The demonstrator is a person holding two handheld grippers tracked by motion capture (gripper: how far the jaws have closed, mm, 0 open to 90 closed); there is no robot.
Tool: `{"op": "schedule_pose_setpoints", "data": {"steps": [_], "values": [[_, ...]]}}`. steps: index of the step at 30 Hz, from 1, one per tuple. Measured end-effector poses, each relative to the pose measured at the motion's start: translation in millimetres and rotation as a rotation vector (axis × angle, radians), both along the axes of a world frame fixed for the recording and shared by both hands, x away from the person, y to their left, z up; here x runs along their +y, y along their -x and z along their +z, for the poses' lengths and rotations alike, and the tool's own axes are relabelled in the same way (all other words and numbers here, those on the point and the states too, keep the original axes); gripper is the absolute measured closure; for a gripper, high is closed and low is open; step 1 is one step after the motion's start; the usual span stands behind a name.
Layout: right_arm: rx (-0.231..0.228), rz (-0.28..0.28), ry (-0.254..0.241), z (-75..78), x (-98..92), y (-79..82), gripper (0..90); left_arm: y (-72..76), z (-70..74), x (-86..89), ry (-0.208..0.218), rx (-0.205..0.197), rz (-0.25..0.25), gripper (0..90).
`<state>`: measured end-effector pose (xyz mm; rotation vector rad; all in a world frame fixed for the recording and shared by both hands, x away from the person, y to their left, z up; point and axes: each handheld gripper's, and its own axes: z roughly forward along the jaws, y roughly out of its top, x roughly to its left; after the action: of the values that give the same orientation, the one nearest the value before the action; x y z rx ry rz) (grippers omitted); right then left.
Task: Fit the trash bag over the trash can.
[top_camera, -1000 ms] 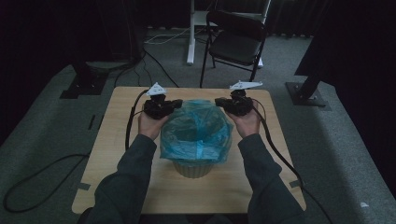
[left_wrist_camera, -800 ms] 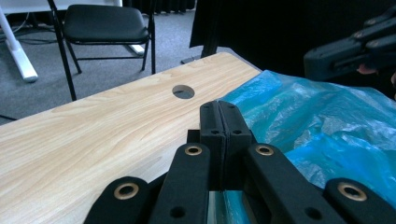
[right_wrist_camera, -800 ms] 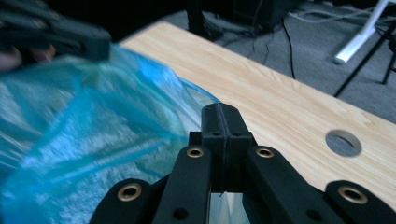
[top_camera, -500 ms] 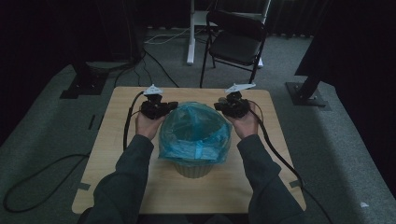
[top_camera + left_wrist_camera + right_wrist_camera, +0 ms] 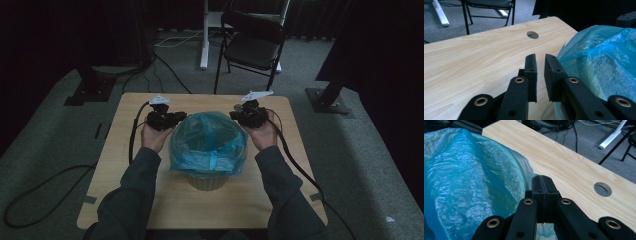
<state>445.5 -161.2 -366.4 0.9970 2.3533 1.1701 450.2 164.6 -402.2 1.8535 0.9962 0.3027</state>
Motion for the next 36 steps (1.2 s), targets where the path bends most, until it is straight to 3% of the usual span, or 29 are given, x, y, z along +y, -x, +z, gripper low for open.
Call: {"op": "schedule_pose_setpoints", "data": {"steps": [7,14,17,21,29,36], "values": [[-0.041,-0.025,0.022,5.7,-3.9,11.0,81.4,14.7,9.0,11.1,0.007,-0.038,0.0,69.4],[-0.049,-0.038,-0.019,6.5,-16.8,26.2,75.3,40.7,19.9,17.5,-0.003,-0.096,-0.006,65.5],[-0.054,-0.045,-0.059,8.4,-25.5,36.6,73.5,54.2,24.2,22.0,-0.001,-0.116,-0.013,63.8],[-0.059,-0.031,-0.064,12.4,-31.4,50.6,71.4,72.3,26.7,27.0,0.003,-0.131,-0.028,62.6],[-0.065,0.047,-0.056,14.7,-28.5,82.9,67.6,99.2,26.1,30.0,0.026,-0.126,-0.069,62.1],[-0.049,0.095,-0.06,3.5,-26.5,113.5,60.8,123.0,19.7,28.0,0.024,-0.097,-0.123,61.2]]}}
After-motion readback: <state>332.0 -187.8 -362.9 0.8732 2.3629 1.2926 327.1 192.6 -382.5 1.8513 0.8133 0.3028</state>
